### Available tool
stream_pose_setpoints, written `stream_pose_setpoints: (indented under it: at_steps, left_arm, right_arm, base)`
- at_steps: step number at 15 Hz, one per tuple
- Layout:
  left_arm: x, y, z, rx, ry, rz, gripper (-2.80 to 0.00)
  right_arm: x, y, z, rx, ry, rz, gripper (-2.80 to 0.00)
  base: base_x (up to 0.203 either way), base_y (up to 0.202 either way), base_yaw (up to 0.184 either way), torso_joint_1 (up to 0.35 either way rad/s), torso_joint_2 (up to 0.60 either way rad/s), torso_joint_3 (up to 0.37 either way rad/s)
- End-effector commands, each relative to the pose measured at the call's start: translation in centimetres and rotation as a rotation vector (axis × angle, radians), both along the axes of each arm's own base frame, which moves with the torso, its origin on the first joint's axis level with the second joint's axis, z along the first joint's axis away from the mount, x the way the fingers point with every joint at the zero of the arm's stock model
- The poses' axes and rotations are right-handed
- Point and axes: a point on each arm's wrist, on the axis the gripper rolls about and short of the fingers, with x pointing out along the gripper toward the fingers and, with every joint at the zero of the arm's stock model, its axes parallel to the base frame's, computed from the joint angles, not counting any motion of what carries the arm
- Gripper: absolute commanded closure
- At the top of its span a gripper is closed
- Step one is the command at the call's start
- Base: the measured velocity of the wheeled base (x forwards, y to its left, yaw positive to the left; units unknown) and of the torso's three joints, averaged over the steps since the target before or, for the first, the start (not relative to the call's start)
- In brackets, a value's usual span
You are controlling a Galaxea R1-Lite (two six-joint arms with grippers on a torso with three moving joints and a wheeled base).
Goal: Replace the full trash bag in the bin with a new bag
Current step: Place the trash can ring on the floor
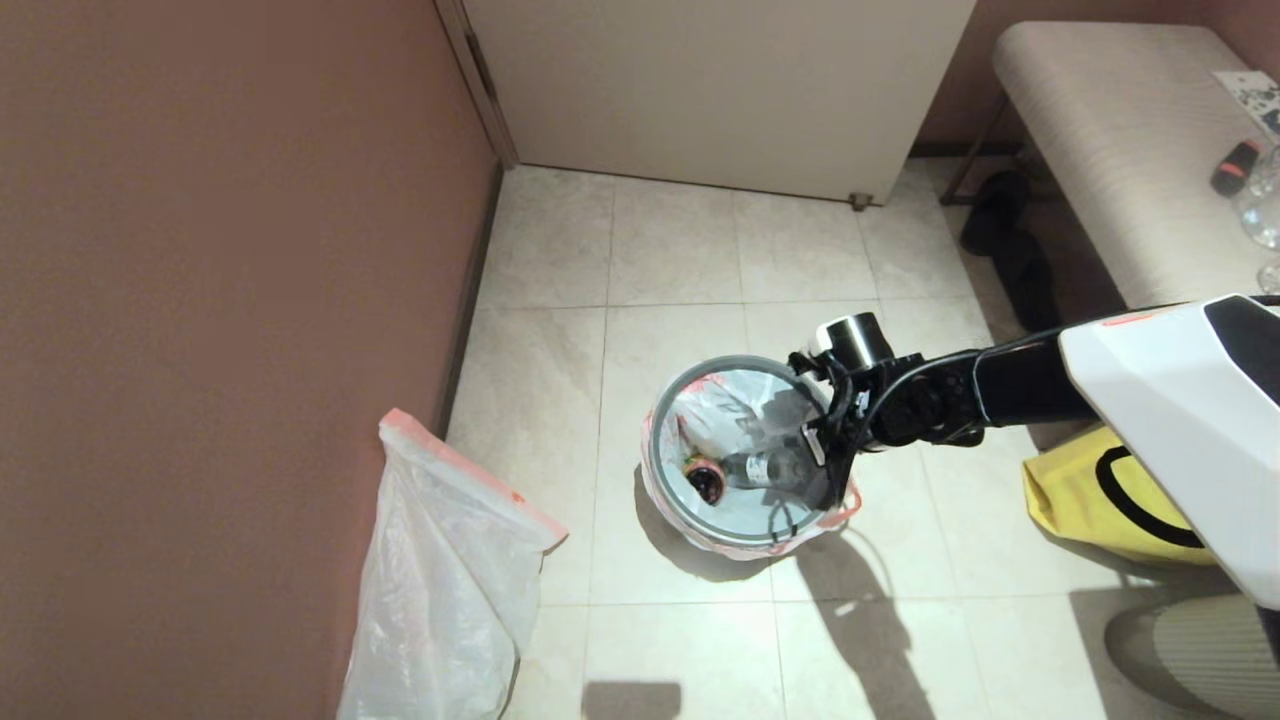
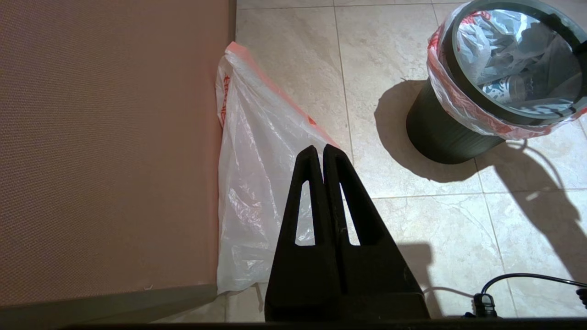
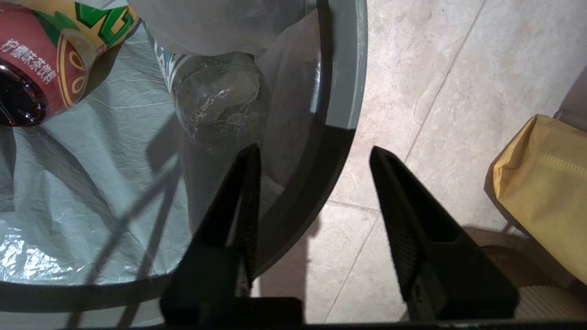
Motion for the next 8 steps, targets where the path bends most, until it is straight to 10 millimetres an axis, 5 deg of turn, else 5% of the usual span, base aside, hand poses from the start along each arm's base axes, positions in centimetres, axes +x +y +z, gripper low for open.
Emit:
stream_pose_setpoints:
  at_steps: [1,5,6,8]
  left_arm:
    - [0.01,0.00,0.01,0.000,0.001,0.000,0.00]
    - [0.01,0.00,0.01,0.000,0.001,0.000,0.00]
    - [0.01,0.00,0.01,0.000,0.001,0.000,0.00]
    - [0.01,0.00,0.01,0.000,0.001,0.000,0.00]
  right_arm:
    - [0.43,-0.13,-0.49,-0.002,-0.001,-0.007,-2.80]
    - [1.26,-0.98,-1.29,-0.018,-0.007,-0.014,-2.80]
    - [1.30,-0.96,-1.15,-0.014,-0.017,-0.014,0.00]
    - [1.18,-1.01,-0.54,-0.010,-0.030,-0.013,0.00]
  base:
    - [0.000,0.000,0.000,0.000,0.00,0.000]
    - [0.000,0.000,0.000,0.000,0.00,0.000]
    - [0.000,0.000,0.000,0.000,0.00,0.000]
    - [0.000,0.000,0.000,0.000,0.00,0.000]
